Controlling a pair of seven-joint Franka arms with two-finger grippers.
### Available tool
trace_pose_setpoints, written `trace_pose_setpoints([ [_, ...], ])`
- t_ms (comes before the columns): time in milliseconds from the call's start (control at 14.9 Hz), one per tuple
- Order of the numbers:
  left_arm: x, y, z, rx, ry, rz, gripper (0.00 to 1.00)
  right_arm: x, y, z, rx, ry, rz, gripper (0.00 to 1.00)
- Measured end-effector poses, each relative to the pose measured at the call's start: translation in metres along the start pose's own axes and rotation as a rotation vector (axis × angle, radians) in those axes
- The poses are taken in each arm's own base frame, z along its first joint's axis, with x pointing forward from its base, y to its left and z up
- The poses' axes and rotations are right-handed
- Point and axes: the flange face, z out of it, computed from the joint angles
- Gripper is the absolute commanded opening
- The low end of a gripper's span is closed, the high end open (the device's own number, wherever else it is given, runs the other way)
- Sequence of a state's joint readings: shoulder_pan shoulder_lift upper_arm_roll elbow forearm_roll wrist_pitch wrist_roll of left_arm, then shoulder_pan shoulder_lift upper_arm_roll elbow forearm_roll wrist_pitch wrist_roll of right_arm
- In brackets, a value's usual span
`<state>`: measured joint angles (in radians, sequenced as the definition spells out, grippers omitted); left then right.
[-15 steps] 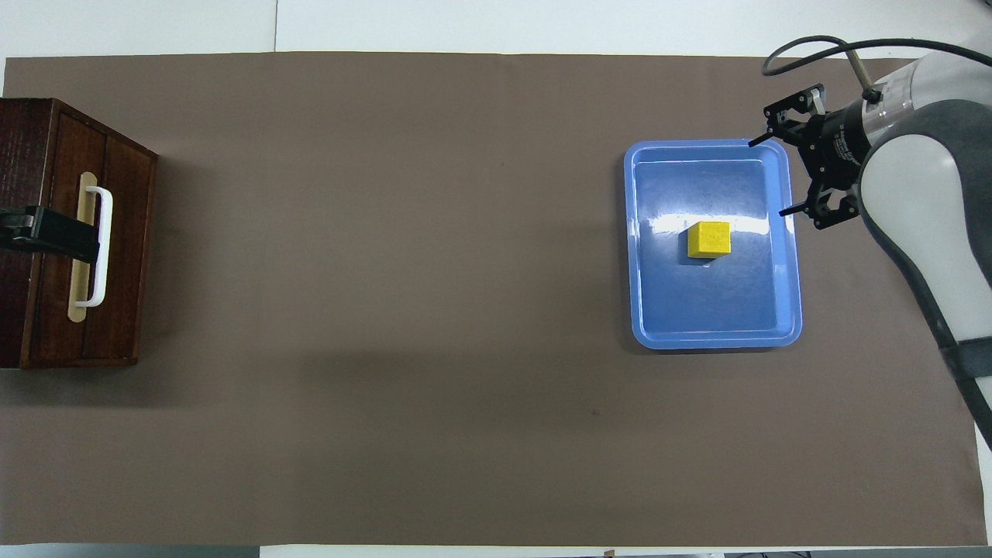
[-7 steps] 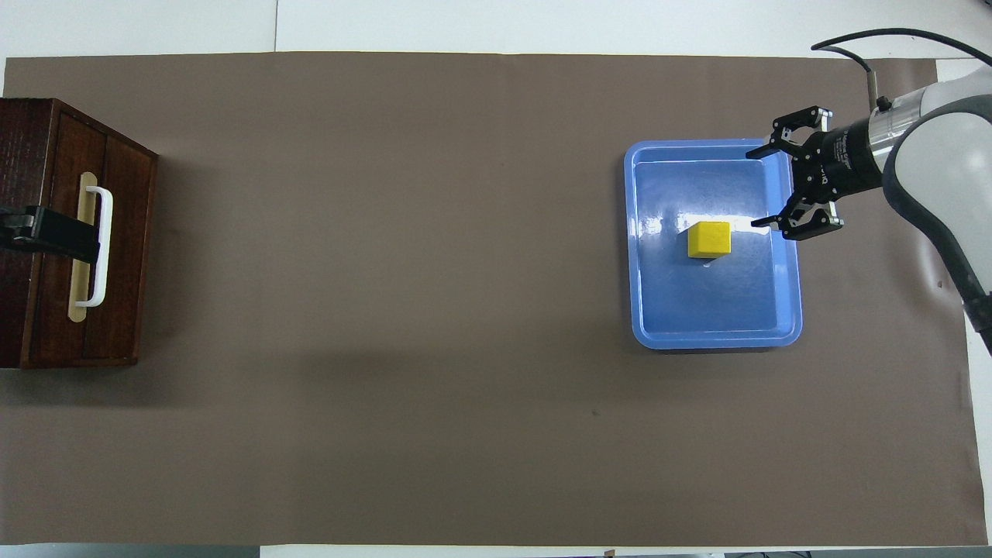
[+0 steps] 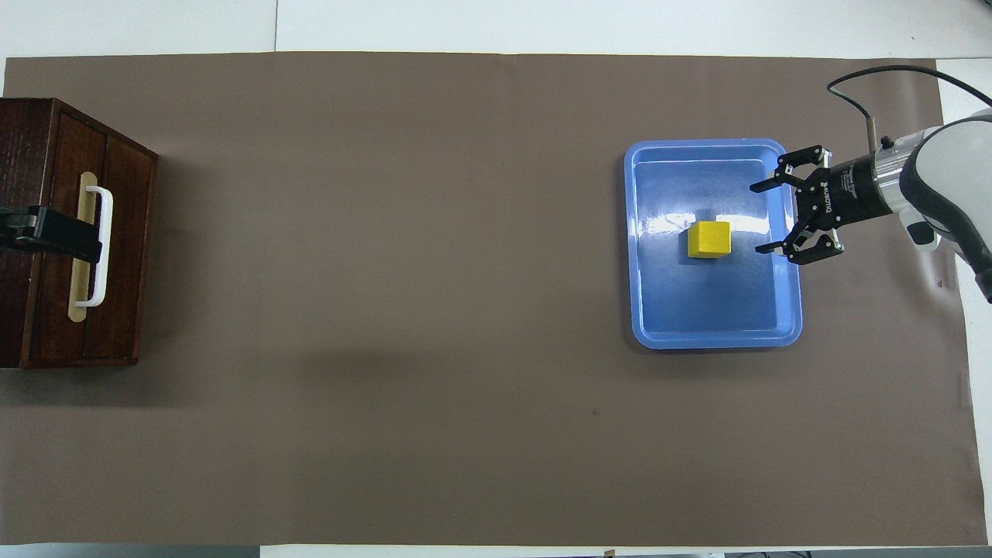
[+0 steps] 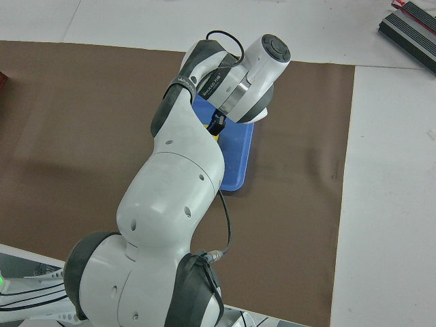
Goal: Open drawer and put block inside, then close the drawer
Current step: 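Lower the right gripper onto the yellow block while the left gripper pulls the drawer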
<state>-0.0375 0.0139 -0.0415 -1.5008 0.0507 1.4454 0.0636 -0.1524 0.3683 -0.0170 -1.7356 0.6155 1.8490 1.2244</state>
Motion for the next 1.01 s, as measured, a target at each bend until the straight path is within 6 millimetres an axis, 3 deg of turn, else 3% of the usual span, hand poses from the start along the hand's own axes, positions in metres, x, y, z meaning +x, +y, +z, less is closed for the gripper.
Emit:
trace_pose_setpoints([
  [269,0.005,0.003,0.003,0.036,0.024,0.009,1.00,0.016,-0.003,0.018,0.000,-0.040,0.011,0.98],
  [403,0.013,0.016,0.016,0.119,0.048,0.037,1.00,0.021,-0.006,0.023,0.022,-0.052,0.020,0.98],
  [604,0.027,0.041,0.048,0.180,0.090,0.030,1.00,0.033,-0.007,0.037,0.051,-0.057,0.002,0.98],
  [1007,0.061,0.032,0.132,0.335,0.128,0.063,1.00,0.050,0.001,0.065,0.085,-0.067,0.010,0.98],
])
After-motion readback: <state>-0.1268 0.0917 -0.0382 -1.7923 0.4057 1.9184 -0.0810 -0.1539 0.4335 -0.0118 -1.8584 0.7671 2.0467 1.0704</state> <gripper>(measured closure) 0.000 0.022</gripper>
